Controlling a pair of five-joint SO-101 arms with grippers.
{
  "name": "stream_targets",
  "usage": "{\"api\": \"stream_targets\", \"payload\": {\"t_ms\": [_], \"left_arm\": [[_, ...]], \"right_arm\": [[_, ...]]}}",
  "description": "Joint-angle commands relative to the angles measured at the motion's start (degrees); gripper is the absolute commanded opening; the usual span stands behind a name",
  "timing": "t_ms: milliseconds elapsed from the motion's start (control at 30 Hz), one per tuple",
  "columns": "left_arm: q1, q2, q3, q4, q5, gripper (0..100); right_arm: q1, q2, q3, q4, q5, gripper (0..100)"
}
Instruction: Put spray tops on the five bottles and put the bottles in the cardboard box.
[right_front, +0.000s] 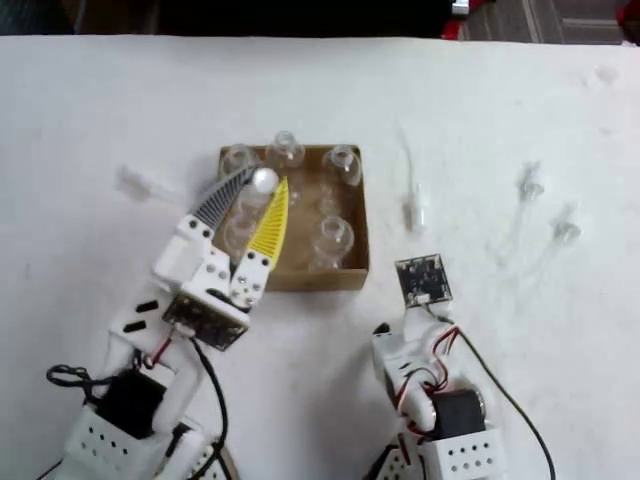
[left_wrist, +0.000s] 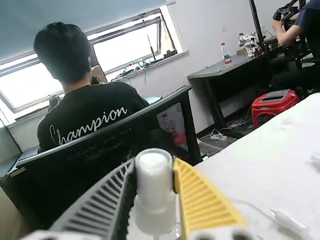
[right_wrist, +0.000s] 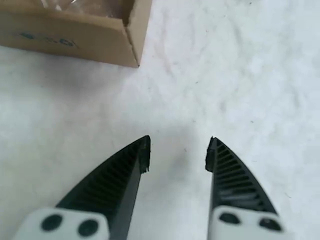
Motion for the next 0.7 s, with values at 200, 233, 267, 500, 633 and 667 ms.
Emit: {"api": "stream_targets", "payload": {"t_ms": [200,233,267,500,633,667], "left_arm": [[0.9,-0.6,-2.5,-1.7,-0.4,2],[0.8,-0.6,-3.4,-1.7,-0.4,2],[0.7,-0.6,-4.5,-1.6,-0.4,2],[1.3,-0.6,-8.1,0.7,-0.3,2],[1.0,-0.6,-10.7,5.6,4.7,2],[0.9,-0.6,-11.0,6.4,5.0,2]], "right_arm": [[0.5,-0.3,0.5,0.2,0.6,16.3],[0.5,-0.3,0.5,0.2,0.6,16.3],[0.5,-0.3,0.5,0.2,0.6,16.3],[0.5,-0.3,0.5,0.2,0.6,16.3],[0.5,-0.3,0.5,0.2,0.6,16.3],[0.5,-0.3,0.5,0.2,0.6,16.3]]}}
